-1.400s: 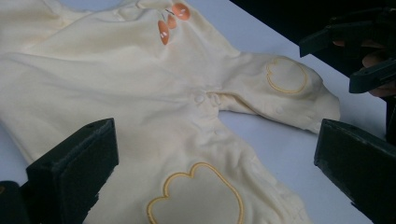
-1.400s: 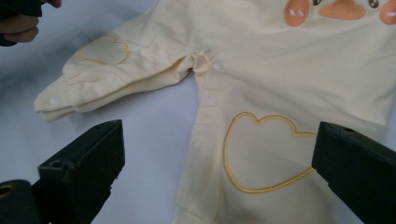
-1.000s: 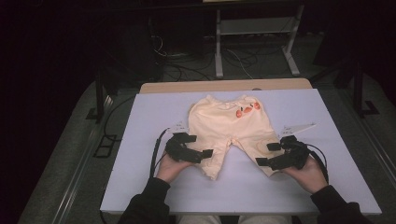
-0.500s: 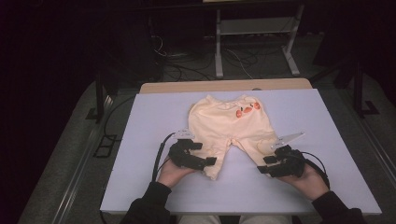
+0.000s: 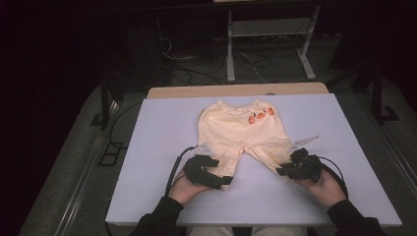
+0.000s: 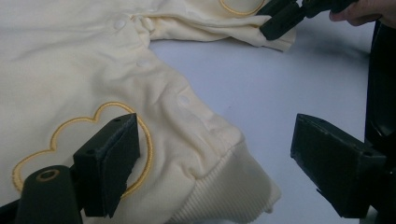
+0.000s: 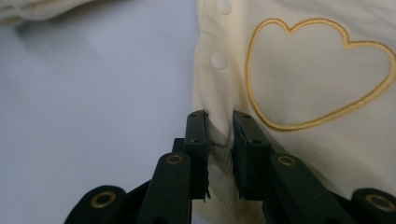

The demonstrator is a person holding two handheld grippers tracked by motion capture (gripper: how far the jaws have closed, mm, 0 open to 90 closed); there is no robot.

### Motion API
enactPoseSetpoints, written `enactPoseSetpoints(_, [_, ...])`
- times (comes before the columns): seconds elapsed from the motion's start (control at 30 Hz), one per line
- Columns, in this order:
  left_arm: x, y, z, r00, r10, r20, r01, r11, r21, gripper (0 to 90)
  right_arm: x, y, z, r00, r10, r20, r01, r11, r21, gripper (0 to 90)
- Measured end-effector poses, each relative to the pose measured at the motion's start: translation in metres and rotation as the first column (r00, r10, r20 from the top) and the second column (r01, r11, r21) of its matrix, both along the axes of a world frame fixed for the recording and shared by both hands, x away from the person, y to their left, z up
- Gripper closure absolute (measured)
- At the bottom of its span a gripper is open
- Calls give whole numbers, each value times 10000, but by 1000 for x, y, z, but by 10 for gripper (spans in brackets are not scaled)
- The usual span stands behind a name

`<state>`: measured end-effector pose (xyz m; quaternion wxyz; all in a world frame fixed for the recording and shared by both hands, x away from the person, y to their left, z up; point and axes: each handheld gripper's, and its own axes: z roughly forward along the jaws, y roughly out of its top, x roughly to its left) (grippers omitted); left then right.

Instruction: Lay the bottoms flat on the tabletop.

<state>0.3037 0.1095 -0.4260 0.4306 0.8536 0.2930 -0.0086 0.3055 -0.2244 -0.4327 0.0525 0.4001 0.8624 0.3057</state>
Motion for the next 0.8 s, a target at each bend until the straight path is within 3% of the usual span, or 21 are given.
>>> enactPoseSetpoints(0.13, [-1, -4, -2, 9999, -119, -52, 119, 9999, -36, 240, 4, -10, 3, 9995, -163, -282, 188, 9957, 908, 770])
enactPoseSetpoints(0.23, [-1, -8, -4, 9996, -206, -192, 207, 9998, 50, 295, 7, -17, 4, 9977, -246, -636, 355, 9840, 1748, 771])
enactPoseSetpoints(0.3, [-2, -13, -5, 9995, -276, -159, 282, 9988, 403, 320, 8, -20, 3, 9960, -343, -826, 513, 9757, 2131, 771])
enactPoseSetpoints(0.43, [-4, -23, -7, 9996, -233, 166, 210, 9922, 1229, 353, 8, -20, 3, 9951, -449, -881, 631, 9743, 2163, 770])
enactPoseSetpoints(0.5, [-5, -29, -9, 9991, -200, 367, 134, 9849, 1727, 351, 8, -19, 2, 9956, -422, -831, 588, 9762, 2087, 769])
enactPoseSetpoints(0.57, [-7, -38, -11, 9980, -220, 593, 77, 9731, 2303, 352, 8, -18, 2, 9958, -419, -815, 575, 9782, 1995, 768])
enactPoseSetpoints(0.67, [-12, -48, -15, 9907, -342, 1314, -116, 9429, 3330, 409, 7, -17, 2, 9962, -440, -754, 578, 9796, 1925, 767])
enactPoseSetpoints(0.7, [-13, -50, -15, 9879, -403, 1497, -149, 9365, 3504, 440, 7, -17, 2, 9964, -453, -722, 583, 9800, 1901, 767])
enactPoseSetpoints(0.8, [-13, -51, -13, 9874, -442, 1518, -146, 9306, 3657, 509, 7, -16, 2, 9966, -428, -706, 553, 9809, 1866, 766])
